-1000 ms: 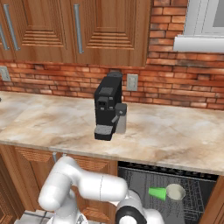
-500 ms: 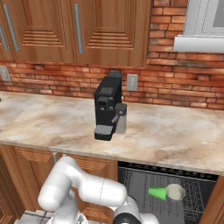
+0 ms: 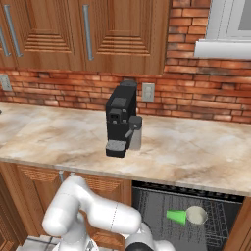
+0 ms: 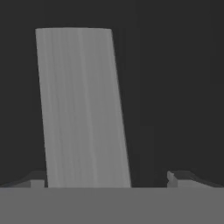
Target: Pick up the cup and bowl from the counter, place them in the dishwasher, and close the dishwasher door.
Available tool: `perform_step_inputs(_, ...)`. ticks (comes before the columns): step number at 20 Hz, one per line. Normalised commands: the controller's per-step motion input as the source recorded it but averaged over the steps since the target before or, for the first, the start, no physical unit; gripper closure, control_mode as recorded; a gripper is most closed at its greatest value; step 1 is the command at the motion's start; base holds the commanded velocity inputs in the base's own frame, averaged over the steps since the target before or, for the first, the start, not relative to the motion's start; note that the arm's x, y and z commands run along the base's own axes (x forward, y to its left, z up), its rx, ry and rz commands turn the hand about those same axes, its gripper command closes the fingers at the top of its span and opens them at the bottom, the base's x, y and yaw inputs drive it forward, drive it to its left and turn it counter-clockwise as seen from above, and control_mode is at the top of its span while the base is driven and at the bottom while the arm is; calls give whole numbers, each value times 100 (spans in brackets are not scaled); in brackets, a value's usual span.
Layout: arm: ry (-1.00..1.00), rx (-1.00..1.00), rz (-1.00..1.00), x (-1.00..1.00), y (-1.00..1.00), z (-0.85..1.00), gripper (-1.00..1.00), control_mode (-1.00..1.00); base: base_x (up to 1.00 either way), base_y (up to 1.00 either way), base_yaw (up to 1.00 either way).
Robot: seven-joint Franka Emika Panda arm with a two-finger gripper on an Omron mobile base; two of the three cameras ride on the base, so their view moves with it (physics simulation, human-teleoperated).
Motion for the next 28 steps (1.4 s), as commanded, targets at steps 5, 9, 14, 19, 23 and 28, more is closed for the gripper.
perform_step_inputs(5,-11,22,3,72,-38,0,-100,-100,0,0,0)
perform_step_inputs(9,-10,13,0,81,-33,0,-100,-100,0,0,0)
perform_step_inputs(14,-9,10,0,88,-35,0,-100,-100,0,0,0)
perform_step_inputs(19,-8,5,0,94,-31,0,-100,-100,0,0,0)
perform_step_inputs(23,-5,0,0,100,-20,0,-100,-100,0,0,0)
perform_step_inputs(28,-5,1,0,100,-23,0,-100,-100,0,0,0)
